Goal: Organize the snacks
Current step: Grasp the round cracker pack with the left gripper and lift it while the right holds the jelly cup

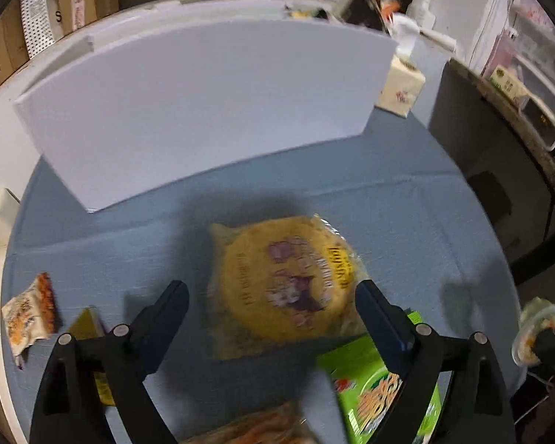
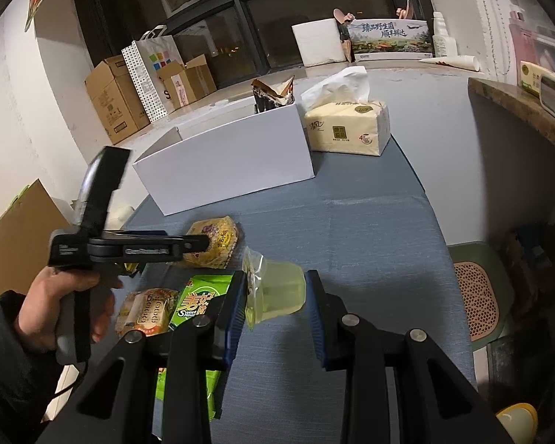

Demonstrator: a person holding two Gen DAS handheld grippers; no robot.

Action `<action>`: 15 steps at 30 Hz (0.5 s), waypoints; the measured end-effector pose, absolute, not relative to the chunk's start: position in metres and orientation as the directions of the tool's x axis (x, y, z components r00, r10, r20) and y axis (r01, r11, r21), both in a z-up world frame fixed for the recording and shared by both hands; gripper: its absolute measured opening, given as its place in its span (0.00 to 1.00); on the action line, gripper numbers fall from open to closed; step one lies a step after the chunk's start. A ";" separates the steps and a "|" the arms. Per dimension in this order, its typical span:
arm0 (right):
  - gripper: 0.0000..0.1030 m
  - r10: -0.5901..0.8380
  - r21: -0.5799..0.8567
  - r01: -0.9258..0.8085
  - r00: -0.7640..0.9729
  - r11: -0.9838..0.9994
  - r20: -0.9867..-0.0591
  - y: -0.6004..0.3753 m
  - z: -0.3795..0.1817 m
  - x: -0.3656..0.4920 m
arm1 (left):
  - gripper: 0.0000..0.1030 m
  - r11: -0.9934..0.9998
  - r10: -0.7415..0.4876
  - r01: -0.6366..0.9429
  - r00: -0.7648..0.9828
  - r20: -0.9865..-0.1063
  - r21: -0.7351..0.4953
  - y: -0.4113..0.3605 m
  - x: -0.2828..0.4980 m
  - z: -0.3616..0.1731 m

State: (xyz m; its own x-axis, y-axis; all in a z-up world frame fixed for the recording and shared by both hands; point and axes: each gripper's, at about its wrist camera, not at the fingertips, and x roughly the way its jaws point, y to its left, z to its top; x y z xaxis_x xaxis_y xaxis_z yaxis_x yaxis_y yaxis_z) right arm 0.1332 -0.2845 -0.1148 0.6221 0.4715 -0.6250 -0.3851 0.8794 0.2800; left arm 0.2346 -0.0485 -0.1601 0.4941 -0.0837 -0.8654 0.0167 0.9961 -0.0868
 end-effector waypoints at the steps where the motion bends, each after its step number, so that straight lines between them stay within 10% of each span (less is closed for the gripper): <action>1: 0.33 0.471 0.281 -0.383 0.622 0.880 -0.625 -0.285 -0.115 0.133 | 0.91 0.998 -0.068 0.016 0.491 -0.869 -0.069 -0.053 0.237 -0.163; 6: 0.33 0.469 0.287 -0.375 0.623 0.881 -0.625 -0.288 -0.116 0.134 | 0.90 0.999 -0.048 0.043 0.494 -0.868 -0.031 -0.066 0.244 -0.167; 10: 0.33 0.473 0.286 -0.382 0.619 0.879 -0.627 -0.285 -0.117 0.133 | 0.24 0.996 -0.089 0.068 0.517 -0.851 -0.063 -0.064 0.242 -0.159; 15: 0.33 0.475 0.282 -0.388 0.617 0.877 -0.628 -0.282 -0.116 0.133 | 0.19 0.993 -0.118 0.089 0.576 -0.809 -0.081 -0.050 0.226 -0.135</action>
State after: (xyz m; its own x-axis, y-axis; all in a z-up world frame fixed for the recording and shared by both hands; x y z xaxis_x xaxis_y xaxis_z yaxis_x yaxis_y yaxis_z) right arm 0.1333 -0.2818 -0.1160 0.6167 0.4748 -0.6279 -0.3881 0.8774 0.2822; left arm 0.2260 -0.0500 -0.1350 0.5764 -0.1178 -0.8086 0.0887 0.9927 -0.0813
